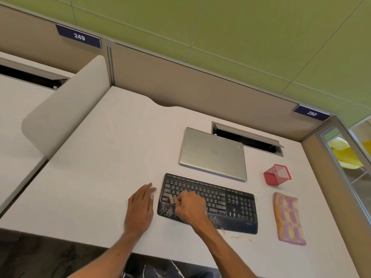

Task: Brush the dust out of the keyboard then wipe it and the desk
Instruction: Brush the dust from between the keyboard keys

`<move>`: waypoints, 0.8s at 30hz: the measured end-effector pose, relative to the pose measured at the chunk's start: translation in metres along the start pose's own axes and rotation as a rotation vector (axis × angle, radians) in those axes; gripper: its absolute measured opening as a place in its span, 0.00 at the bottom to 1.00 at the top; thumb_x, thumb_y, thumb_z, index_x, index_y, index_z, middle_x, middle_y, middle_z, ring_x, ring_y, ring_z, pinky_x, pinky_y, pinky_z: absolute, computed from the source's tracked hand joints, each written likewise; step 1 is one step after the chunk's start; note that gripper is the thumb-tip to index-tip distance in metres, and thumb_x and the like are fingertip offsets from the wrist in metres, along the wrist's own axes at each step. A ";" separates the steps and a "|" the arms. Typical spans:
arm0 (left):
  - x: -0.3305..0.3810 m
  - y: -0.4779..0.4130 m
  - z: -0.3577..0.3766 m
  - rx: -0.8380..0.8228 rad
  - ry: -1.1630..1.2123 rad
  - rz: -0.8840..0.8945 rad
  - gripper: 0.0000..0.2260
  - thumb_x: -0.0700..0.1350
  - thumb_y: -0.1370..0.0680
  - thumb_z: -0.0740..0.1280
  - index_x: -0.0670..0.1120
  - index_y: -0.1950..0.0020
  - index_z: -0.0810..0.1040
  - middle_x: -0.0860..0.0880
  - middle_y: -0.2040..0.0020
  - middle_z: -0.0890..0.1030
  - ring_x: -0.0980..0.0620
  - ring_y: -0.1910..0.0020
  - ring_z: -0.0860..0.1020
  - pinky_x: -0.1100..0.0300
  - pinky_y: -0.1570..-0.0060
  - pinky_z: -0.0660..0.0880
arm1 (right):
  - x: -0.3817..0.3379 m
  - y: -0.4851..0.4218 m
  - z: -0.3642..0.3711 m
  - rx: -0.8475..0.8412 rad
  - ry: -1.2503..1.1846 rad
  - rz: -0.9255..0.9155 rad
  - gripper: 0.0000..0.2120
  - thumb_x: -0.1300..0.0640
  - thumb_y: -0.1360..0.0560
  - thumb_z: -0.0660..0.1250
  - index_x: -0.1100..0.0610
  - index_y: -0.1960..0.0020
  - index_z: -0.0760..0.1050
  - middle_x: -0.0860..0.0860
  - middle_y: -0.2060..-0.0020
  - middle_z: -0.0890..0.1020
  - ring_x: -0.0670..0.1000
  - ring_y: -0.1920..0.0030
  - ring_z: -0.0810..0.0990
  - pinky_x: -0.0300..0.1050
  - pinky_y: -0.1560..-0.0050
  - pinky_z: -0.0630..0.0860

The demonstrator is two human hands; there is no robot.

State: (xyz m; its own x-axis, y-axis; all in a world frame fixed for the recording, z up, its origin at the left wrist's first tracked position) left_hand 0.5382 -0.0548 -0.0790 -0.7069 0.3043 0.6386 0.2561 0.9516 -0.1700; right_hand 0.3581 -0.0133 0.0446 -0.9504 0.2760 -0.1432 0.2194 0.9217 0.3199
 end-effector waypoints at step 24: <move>-0.004 0.001 0.001 0.013 0.039 0.011 0.19 0.50 0.10 0.52 0.54 0.25 0.78 0.56 0.22 0.75 0.56 0.21 0.70 0.56 0.22 0.65 | -0.037 0.004 -0.006 -0.027 0.144 -0.175 0.05 0.58 0.23 0.67 0.53 0.56 0.81 0.48 0.68 0.81 0.53 0.65 0.82 0.49 0.56 0.82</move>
State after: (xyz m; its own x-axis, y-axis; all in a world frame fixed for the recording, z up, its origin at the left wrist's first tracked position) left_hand 0.5404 -0.0546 -0.0825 -0.6775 0.3129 0.6657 0.2548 0.9488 -0.1867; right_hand 0.3927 -0.0217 0.0567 -0.9955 0.0693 -0.0645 0.0445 0.9440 0.3269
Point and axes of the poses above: each hand's wrist, its own y-axis away from the middle knuckle, its own z-axis out of the palm, x = y × z, the point moved 7 cm from there along -y, towards the middle knuckle
